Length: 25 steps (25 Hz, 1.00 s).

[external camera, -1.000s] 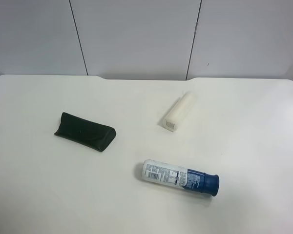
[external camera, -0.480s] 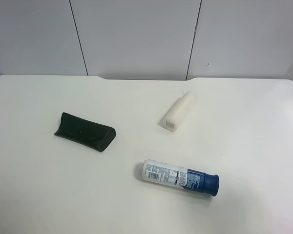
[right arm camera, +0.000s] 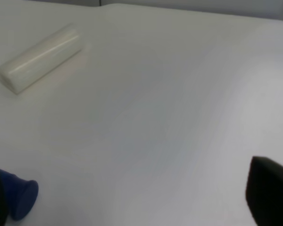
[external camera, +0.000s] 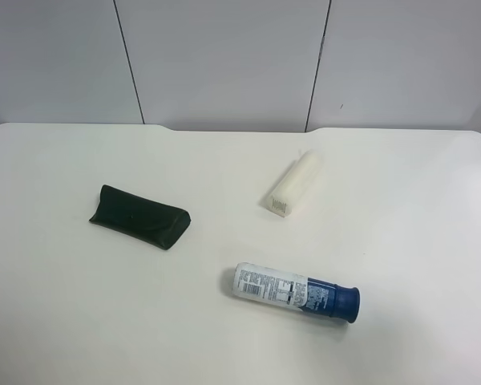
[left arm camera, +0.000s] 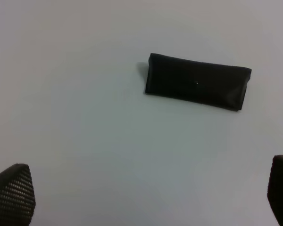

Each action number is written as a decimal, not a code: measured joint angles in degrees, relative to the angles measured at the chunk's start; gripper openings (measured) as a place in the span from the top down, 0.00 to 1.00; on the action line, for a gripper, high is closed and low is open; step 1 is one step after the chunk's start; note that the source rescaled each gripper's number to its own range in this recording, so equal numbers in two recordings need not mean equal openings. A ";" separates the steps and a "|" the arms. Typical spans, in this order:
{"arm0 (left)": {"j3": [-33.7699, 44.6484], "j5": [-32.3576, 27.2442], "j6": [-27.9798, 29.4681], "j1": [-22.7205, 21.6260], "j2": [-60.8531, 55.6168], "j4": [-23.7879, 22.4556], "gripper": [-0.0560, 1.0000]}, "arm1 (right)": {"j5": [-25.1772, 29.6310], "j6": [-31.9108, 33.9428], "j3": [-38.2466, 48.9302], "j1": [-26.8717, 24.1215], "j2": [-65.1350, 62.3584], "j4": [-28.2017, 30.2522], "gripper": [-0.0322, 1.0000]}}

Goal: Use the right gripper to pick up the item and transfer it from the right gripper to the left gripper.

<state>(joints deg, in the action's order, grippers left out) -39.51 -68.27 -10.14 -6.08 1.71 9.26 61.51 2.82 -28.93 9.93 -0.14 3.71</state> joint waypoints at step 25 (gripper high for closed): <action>10.46 7.20 1.85 3.59 -2.01 -2.77 0.00 | 0.00 0.00 0.00 0.00 0.00 0.00 0.00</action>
<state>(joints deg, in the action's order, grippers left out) -29.05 -61.07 -8.29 -2.49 -0.30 6.49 61.51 2.82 -28.93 9.93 -0.14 3.71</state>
